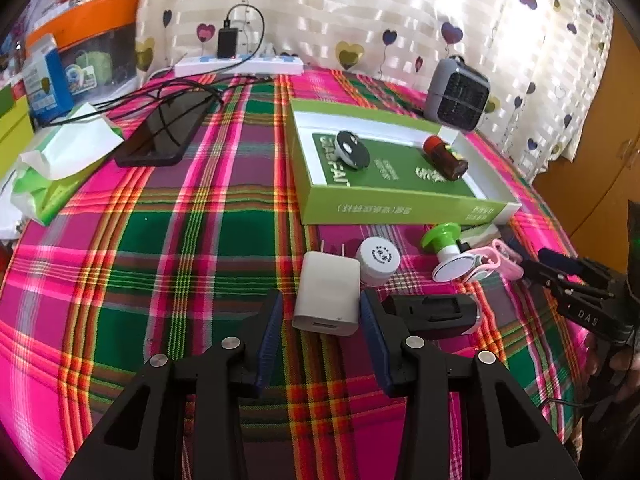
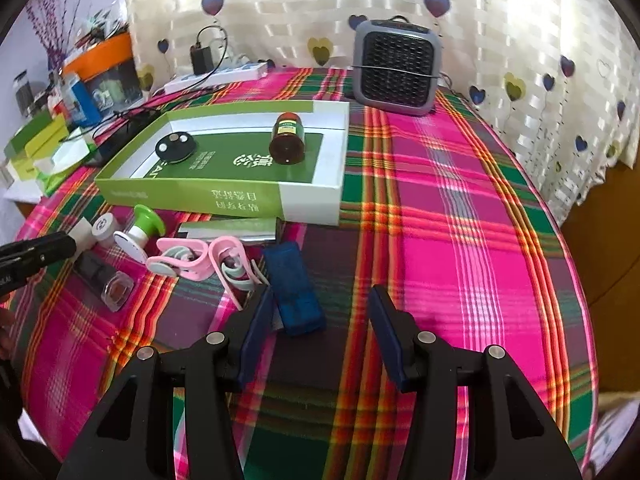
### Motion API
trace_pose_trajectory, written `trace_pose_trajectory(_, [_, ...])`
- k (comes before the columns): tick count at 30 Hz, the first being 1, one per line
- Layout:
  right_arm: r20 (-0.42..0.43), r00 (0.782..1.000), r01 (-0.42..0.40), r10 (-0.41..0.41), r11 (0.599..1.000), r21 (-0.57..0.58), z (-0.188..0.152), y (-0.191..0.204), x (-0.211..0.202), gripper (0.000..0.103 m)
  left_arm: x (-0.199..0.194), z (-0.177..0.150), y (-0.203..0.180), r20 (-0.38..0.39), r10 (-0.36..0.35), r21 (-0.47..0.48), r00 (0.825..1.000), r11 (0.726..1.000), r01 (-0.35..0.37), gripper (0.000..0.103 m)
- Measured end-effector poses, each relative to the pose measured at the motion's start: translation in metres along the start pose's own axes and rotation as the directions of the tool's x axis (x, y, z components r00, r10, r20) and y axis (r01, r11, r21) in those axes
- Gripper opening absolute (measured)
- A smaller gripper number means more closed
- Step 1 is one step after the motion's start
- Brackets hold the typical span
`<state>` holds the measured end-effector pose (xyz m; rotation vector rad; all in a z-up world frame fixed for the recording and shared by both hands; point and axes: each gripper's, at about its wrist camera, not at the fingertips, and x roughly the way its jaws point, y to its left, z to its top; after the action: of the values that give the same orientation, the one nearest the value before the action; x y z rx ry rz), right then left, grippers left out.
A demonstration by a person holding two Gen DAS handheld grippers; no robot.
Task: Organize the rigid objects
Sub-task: 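Move the left tool to the white charger cube while the right tool approaches the blue USB stick, then close the right tool on the blue USB stick while the left tool grips the white charger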
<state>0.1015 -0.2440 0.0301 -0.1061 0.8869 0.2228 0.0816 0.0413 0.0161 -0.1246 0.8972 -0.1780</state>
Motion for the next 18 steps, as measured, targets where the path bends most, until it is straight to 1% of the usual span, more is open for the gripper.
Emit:
trace_pose_trajectory(4, [-0.023, 1.0, -0.009, 0.008, 0.999, -0.036, 0.004, 0.004, 0.007, 0.051, 0.003, 0.0, -0.004, -0.012, 0.017, 0.016, 1.0, 1.0, -0.017, 0.039])
trace_pose_trajectory(9, [-0.04, 0.999, 0.003, -0.004, 0.999, -0.032, 0.004, 0.001, 0.011, 0.051, 0.005, 0.002, -0.004, -0.016, 0.023, 0.016, 1.0, 1.0, -0.023, 0.039])
trace_pose_trajectory(14, [-0.041, 0.999, 0.027, -0.028, 0.999, -0.023, 0.005, -0.005, 0.011, 0.051, 0.006, 0.003, -0.007, -0.017, 0.044, 0.035, 0.999, 0.998, -0.043, 0.039])
trace_pose_trajectory(18, [-0.04, 0.999, 0.032, -0.032, 0.999, -0.019, 0.004, -0.009, 0.01, 0.051, 0.006, 0.004, -0.005, -0.016, 0.044, 0.027, 0.999, 0.999, -0.044, 0.039])
